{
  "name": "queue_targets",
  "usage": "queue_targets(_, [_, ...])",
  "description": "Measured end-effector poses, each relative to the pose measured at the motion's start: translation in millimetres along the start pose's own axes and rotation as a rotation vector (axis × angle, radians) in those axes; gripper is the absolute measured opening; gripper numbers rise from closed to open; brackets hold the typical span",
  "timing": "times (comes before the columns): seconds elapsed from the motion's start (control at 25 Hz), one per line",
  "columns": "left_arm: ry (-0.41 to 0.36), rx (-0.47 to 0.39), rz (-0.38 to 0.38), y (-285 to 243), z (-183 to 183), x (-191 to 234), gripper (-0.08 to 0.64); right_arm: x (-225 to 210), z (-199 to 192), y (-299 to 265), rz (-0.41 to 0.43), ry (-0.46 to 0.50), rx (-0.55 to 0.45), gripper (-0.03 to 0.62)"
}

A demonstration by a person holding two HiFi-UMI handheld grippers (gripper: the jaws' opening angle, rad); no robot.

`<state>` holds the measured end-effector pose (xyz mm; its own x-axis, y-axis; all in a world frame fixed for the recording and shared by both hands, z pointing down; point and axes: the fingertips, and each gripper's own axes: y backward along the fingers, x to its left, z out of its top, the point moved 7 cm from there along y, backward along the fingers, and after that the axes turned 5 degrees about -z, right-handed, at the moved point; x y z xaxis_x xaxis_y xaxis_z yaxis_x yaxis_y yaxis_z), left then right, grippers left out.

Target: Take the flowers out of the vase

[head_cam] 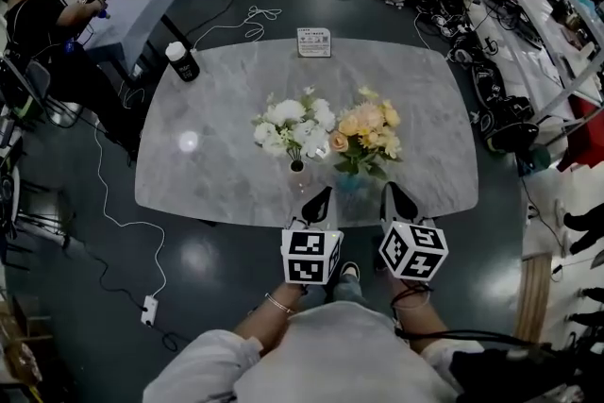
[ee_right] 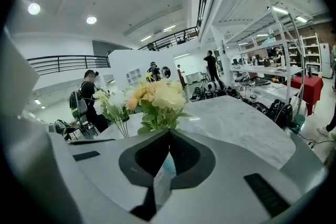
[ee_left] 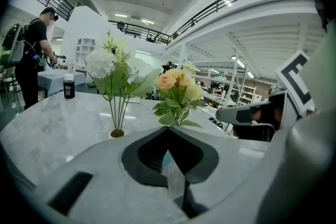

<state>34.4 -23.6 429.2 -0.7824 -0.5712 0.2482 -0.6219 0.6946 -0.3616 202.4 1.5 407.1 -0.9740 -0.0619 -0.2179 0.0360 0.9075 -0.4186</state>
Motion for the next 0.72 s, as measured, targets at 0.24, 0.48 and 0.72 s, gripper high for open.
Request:
queue_targets(0.24, [0.007, 0.021, -0.022, -14, -13, -4, -0.002, -10, -9, -2, 0.037, -0.056, 0.033, 0.006])
queue_targets(0.48, [0.027, 0.056, -0.058, -34, -36, -8, 0.056, -15, -23, -11, 0.069, -0.074, 0.069, 0.006])
queue_targets(0.72, [0.015, 0.084, -0.054, -53, -51, -6, 0.112, -26, -39, -21, 0.081, -0.097, 0.11, 0.006])
